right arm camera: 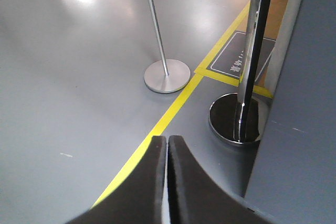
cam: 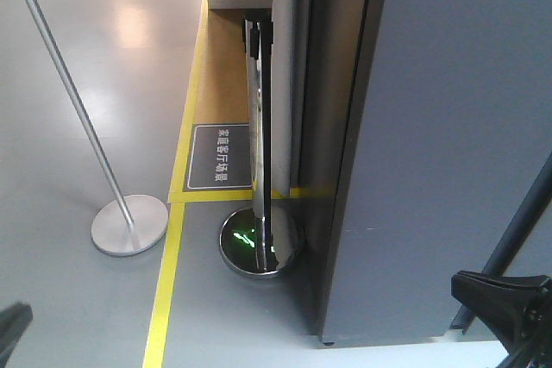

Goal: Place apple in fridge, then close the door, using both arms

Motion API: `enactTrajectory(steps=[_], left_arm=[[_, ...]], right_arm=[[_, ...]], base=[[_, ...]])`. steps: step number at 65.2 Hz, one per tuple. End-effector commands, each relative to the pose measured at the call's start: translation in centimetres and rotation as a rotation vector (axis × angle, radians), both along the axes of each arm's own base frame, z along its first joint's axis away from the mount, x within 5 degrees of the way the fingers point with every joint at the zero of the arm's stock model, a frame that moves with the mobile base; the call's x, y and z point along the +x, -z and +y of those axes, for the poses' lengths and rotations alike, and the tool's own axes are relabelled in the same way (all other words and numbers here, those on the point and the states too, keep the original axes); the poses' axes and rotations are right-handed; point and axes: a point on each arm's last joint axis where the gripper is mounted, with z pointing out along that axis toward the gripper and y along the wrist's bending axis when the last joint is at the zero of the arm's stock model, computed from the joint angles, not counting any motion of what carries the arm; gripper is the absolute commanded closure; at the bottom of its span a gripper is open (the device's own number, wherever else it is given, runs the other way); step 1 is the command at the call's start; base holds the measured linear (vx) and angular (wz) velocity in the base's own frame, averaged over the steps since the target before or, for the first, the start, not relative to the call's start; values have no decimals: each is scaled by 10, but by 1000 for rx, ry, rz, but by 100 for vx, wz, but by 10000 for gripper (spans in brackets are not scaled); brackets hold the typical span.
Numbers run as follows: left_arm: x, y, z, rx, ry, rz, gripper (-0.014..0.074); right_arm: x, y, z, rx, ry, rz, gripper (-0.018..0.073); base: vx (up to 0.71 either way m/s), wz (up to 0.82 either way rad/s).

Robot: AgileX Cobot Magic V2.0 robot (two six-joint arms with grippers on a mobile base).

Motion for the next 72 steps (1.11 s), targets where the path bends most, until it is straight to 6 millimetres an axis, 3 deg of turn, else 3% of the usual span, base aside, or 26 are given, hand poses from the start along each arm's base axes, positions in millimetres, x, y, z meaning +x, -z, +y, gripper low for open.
enactTrajectory(steps=[1, 14, 43, 72], left_arm=[[1, -5, -1, -41, 3, -94, 604], [0, 1, 7, -14, -82, -46, 604], [-29, -6, 22, 20, -209, -231, 604], [-28, -3, 27, 34, -290, -181, 604]], right_arm=[[3, -11, 0, 39, 14, -40, 561], [3, -11, 0, 39, 14, -40, 561], [3, -11, 0, 40, 13, -40, 561], [3, -11, 1, 42, 6, -38, 561]], base=[[0, 0], [0, 0], [0, 0], [0, 0]])
